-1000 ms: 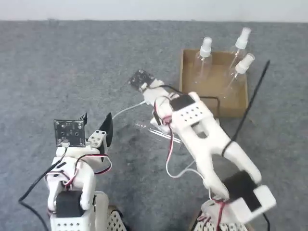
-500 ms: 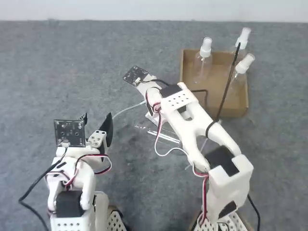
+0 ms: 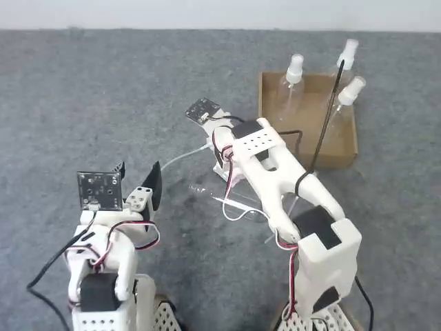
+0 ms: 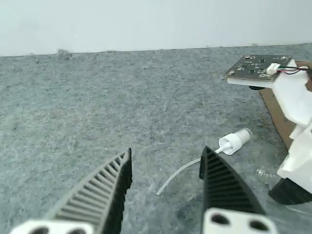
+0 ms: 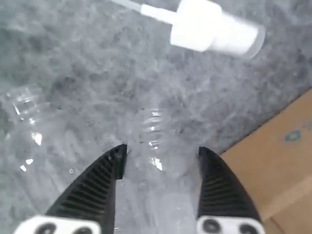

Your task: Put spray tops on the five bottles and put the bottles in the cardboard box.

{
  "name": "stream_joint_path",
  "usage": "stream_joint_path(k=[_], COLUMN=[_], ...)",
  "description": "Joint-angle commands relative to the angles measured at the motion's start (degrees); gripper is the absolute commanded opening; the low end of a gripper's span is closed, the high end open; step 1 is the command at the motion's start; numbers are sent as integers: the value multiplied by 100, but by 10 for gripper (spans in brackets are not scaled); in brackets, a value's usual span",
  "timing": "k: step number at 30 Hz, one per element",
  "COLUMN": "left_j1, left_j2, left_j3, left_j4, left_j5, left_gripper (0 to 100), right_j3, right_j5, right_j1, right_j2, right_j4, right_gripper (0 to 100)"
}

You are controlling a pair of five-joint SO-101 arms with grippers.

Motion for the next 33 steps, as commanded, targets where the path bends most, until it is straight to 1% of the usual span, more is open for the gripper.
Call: stream_joint_path(k=[1,6,9,13,15,17,20,22,25,27,30,33], left_j1=[-35,-35,-26,290,360,369,457,730,1275,1451,1521,1591], left_j2=[9,18,26,88,404,1029,2321,3262,4677,5609,6989,8290], left_j3=[-207,-207,-233,-251,-391,-699,-1367,-1868,-2615,-3178,-4189,-5200], left_j4=[-79,-79,-79,-53,-53,-79,-149,-167,-158,-176,-176,-167], left_j5=[44,44,35,-264,-316,-325,-615,-844,-1371,-1591,-1688,-1714], left_gripper=[207,207,207,207,207,207,204,204,205,206,206,206], right_j3=[-624,-1477,-1767,-1864,-1864,-1864,-1837,-1820,-1618,-1292,-721,-53], right_j5=[-255,-484,-457,-404,-114,141,475,730,1275,1626,1952,2198], right_j1=[57,145,330,963,1314,1640,2141,2642,3618,4242,5121,5754], right_j2=[-391,-945,-1262,-1666,-1912,-2158,-2466,-2580,-2598,-2607,-2598,-2598], right_j4=[646,1789,2510,3099,3284,3547,3864,3916,3864,3618,2826,2070], right_gripper=[97,12,6,6,6,6,6,6,6,6,6,6])
